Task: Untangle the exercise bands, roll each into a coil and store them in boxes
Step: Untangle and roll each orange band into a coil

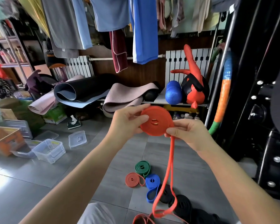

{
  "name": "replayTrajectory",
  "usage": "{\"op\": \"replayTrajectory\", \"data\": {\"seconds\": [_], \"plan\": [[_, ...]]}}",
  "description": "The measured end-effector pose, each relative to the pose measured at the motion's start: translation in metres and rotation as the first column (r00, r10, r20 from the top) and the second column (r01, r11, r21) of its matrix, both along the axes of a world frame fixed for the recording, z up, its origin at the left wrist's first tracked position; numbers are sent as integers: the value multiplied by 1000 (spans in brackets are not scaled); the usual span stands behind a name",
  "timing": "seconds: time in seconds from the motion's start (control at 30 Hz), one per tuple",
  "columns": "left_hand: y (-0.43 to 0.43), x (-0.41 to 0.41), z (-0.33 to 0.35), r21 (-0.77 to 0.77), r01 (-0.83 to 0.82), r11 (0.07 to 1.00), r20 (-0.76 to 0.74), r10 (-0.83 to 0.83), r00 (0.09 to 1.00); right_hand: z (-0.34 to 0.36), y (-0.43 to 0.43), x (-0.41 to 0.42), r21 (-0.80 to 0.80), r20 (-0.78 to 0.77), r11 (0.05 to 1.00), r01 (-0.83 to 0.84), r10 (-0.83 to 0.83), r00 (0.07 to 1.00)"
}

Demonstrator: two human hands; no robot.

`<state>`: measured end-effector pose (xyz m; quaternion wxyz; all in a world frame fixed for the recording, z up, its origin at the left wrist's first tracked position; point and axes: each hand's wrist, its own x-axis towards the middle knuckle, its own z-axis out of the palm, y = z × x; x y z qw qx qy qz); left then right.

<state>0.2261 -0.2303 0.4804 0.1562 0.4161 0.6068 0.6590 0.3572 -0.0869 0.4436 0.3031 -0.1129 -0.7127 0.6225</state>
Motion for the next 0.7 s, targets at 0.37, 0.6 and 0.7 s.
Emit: {"op": "replayTrajectory", "data": {"seconds": [0.37,0.6,0.7], "plan": [[-1,8,-27,57,-78,995,127,71,989,-18,-13,-12,-192,-105,980,57,-79,991],[-3,-12,-6,-336,-120,934,-790,-210,576,1,-5,-11,190,101,981,-48,29,994],[-4,-15,-6,-286,-83,955,-726,-160,668,4,-4,-9,134,42,988,-70,65,997]]}}
